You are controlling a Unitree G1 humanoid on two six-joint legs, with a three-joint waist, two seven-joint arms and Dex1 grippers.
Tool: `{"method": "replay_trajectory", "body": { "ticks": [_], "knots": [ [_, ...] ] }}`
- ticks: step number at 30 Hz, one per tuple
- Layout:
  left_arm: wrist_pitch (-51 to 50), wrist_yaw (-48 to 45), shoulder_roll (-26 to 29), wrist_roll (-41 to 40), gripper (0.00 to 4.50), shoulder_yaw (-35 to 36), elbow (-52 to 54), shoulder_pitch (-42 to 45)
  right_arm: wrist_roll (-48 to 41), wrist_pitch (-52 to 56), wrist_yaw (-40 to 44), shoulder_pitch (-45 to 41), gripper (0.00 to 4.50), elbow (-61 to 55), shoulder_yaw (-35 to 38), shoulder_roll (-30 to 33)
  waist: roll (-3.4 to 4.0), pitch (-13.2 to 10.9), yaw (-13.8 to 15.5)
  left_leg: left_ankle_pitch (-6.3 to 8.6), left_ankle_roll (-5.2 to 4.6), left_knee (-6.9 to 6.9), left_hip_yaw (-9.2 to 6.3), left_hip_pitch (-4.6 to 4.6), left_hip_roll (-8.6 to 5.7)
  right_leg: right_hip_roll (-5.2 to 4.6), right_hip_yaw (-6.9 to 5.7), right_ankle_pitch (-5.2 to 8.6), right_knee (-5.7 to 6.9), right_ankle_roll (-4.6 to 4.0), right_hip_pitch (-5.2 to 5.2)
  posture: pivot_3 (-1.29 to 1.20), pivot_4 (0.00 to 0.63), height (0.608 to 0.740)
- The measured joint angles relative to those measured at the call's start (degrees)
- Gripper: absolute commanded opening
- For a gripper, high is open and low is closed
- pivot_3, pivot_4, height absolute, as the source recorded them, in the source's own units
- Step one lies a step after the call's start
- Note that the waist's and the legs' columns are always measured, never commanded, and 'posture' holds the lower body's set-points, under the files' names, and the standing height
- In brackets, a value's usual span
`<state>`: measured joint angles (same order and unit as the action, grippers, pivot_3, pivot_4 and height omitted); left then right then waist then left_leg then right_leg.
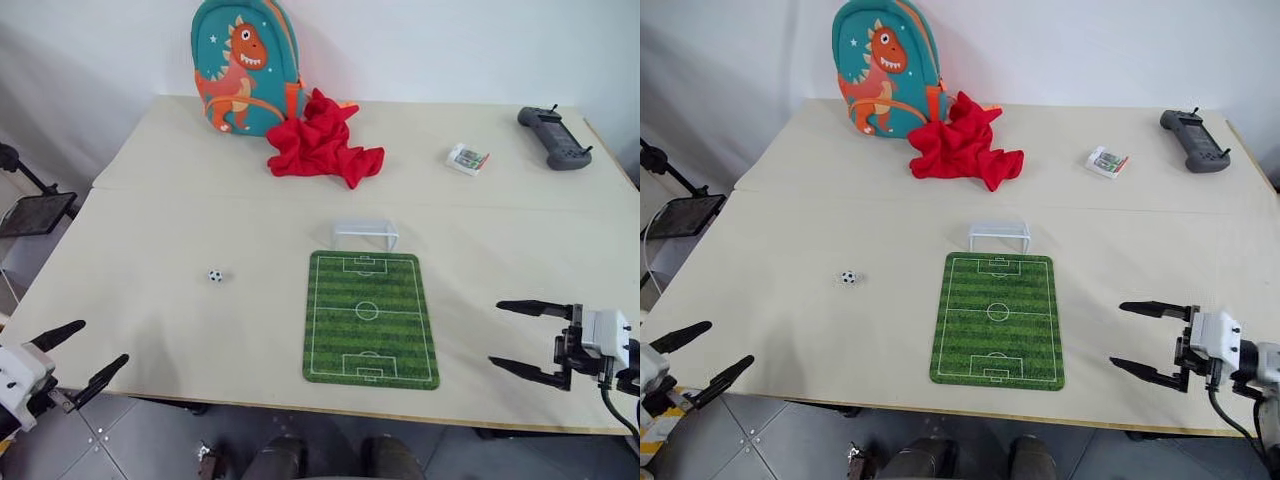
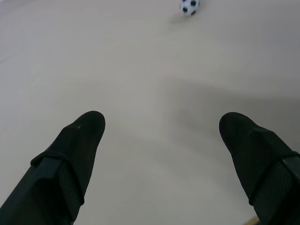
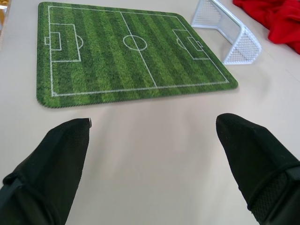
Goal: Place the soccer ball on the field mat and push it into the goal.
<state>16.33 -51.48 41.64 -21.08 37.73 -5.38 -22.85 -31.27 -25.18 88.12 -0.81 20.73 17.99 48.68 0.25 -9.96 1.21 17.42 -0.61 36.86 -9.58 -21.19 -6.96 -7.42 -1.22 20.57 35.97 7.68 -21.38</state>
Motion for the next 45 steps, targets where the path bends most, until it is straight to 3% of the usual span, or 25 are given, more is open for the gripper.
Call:
{"method": "replay_trajectory", "body": {
  "ticks": [4, 10, 15, 21, 27, 32, 38, 41, 45],
  "knots": [
    [-1.36, -0.04, -0.92, -1.53, 4.44, -0.03, 0.07, 0.05, -2.39, -1.05, 0.13, 1.29, 4.50, -0.80, -2.16, -0.92, 0.00, 0.00, -0.36, 0.04, -0.05, -0.02, 0.23, 0.03, 0.07, 0.04, 0.21, -0.01, 0.03, 0.01, -0.09, 0.00, 0.150, 0.740],
    [-8.01, -2.95, -2.75, -9.06, 4.44, 1.50, -3.80, 0.06, -12.21, 9.58, -3.36, 1.25, 4.50, -15.63, -1.91, -7.77, 0.00, 0.00, -0.83, 0.21, 0.10, 0.07, 0.26, 0.04, 0.42, 0.36, 0.29, -0.06, 0.07, -0.07, -0.13, 0.00, 0.150, 0.740],
    [-11.14, -4.58, -4.52, -12.36, 4.44, 1.92, -6.03, 1.53, -13.89, 12.41, -5.36, 1.58, 4.50, -21.07, -1.83, -11.37, 0.00, 0.00, -0.01, 0.40, 0.18, 0.19, 0.33, 0.05, 0.69, 0.68, 0.41, -0.10, 0.03, -0.13, -0.14, 0.00, 0.150, 0.740],
    [-22.44, -1.69, -4.82, -15.90, 4.44, -5.98, 1.24, 14.89, -10.60, 10.33, -3.22, -0.25, 4.50, -17.96, -1.63, -11.51, -0.05, 0.02, 1.60, 0.37, 0.21, 0.30, 0.36, 0.03, 0.72, 0.78, 0.55, -0.27, 0.04, -0.18, -0.13, 0.00, 0.150, 0.740],
    [-27.24, 0.69, -2.26, -10.88, 4.44, -15.86, -0.44, 29.88, -7.99, 9.03, -1.25, 0.23, 4.50, -14.71, -1.80, -10.93, -0.01, 0.05, -0.14, 0.39, 0.22, 0.20, 0.64, 0.17, 0.81, 0.87, 0.71, -0.31, 0.20, -0.12, -0.28, 0.00, 0.150, 0.740],
    [-25.80, 2.12, -2.83, -3.69, 4.44, -22.63, -6.40, 34.73, -7.31, 8.98, -1.61, 0.13, 4.50, -15.09, -1.79, -11.14, -0.02, 0.05, -1.34, 0.40, 0.24, 0.17, 0.71, 0.11, 0.83, 0.89, 0.78, -0.31, 0.49, -0.12, -0.56, 0.00, 0.150, 0.740],
    [-23.52, 4.45, -4.82, 0.32, 4.44, -24.81, -12.30, 38.74, -6.53, 9.03, -3.98, 1.49, 4.50, -18.75, -1.89, -12.29, -0.03, 0.04, -1.05, 0.40, 0.25, 0.25, 0.73, 0.03, 0.80, 0.88, 0.85, -0.31, 0.58, -0.11, -0.64, 0.00, 0.150, 0.740],
    [-23.01, 4.49, -4.89, 1.44, 3.86, -25.20, -13.64, 38.96, -6.23, 9.10, -5.04, 2.18, 4.50, -19.36, -1.88, -12.65, -0.04, 0.04, -1.04, 0.40, 0.25, 0.26, 0.76, 0.03, 0.80, 0.88, 0.89, -0.31, 0.59, -0.11, -0.65, 0.00, 0.150, 0.740],
    [-22.51, 4.26, -5.38, 1.91, 2.66, -25.44, -13.96, 38.96, -5.84, 9.36, -6.16, 2.20, 4.50, -20.47, -1.89, -12.65, -0.04, 0.04, -1.05, 0.40, 0.25, 0.28, 0.77, 0.04, 0.80, 0.88, 0.90, -0.31, 0.64, -0.11, -0.66, 0.00, 0.150, 0.740]
  ]
}}
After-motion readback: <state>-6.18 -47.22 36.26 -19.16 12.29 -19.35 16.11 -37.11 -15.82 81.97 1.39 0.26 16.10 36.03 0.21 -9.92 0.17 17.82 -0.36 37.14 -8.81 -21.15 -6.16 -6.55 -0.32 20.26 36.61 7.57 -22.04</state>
